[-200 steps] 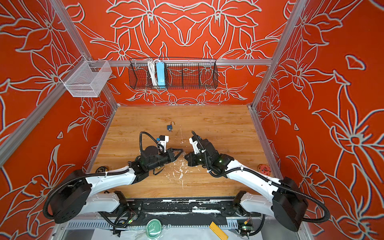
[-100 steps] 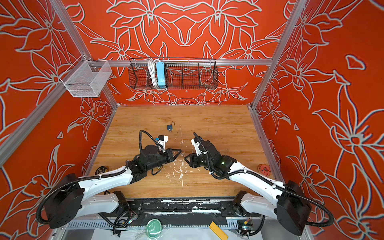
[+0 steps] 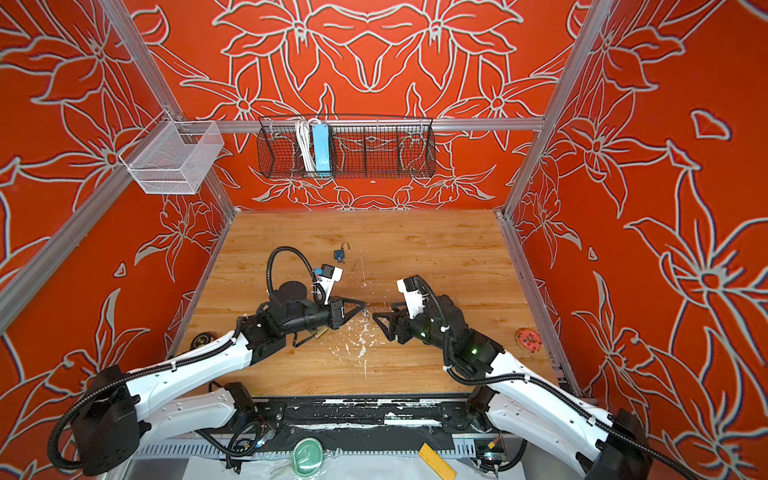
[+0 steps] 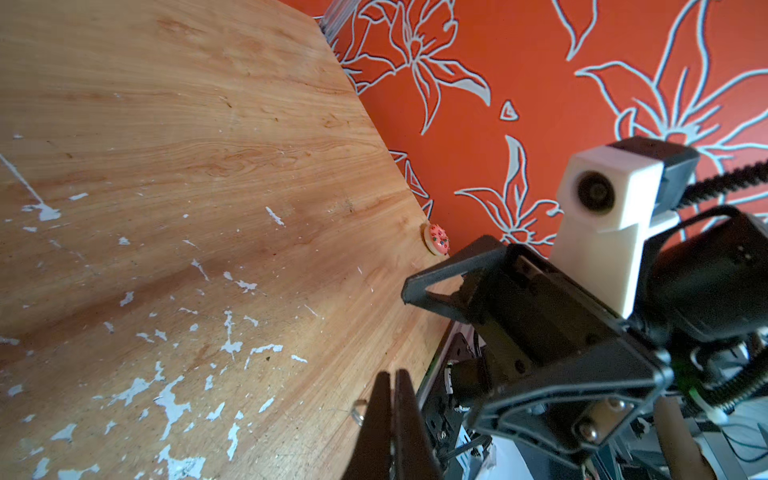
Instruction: Unlock with the key
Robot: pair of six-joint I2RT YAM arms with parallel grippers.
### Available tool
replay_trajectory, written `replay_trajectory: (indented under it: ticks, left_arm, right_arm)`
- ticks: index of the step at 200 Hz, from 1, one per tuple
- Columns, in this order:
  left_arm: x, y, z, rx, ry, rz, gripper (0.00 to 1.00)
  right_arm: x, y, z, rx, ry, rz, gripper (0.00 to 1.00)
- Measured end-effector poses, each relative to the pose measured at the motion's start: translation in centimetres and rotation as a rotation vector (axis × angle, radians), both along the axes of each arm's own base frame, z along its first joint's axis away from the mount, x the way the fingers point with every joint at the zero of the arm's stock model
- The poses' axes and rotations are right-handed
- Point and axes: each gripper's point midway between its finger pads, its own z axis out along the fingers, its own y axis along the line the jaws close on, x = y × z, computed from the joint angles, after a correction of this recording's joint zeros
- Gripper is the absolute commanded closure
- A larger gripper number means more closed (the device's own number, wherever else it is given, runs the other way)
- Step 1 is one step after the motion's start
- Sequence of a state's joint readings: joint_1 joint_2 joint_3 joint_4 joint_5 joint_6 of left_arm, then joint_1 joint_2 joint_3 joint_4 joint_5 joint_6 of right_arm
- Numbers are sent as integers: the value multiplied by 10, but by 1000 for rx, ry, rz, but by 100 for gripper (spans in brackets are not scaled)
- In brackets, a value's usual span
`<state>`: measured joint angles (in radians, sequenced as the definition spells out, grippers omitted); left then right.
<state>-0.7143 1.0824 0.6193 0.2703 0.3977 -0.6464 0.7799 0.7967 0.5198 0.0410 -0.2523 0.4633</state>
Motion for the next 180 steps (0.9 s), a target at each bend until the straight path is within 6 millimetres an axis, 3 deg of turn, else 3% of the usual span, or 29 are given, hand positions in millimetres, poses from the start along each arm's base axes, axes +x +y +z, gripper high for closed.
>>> replay_trajectory:
  ticks: [24,40,74,180]
  left_arm:
    - [-7,-3,12,-12,-48,-50,100]
    - [-10,-5,17,-17,-64,-75,100]
    - [-15,-8,20,-24,-73,-116,100]
    - [-19,-10,21,-30,-71,-143,100]
  right_arm:
    - [-8,10,5,20,-17,80,29]
    - [-13,15,12,43,-42,124,40]
    - [-18,20,21,72,-70,173,48]
    - [-21,30,9,54,-35,228,69]
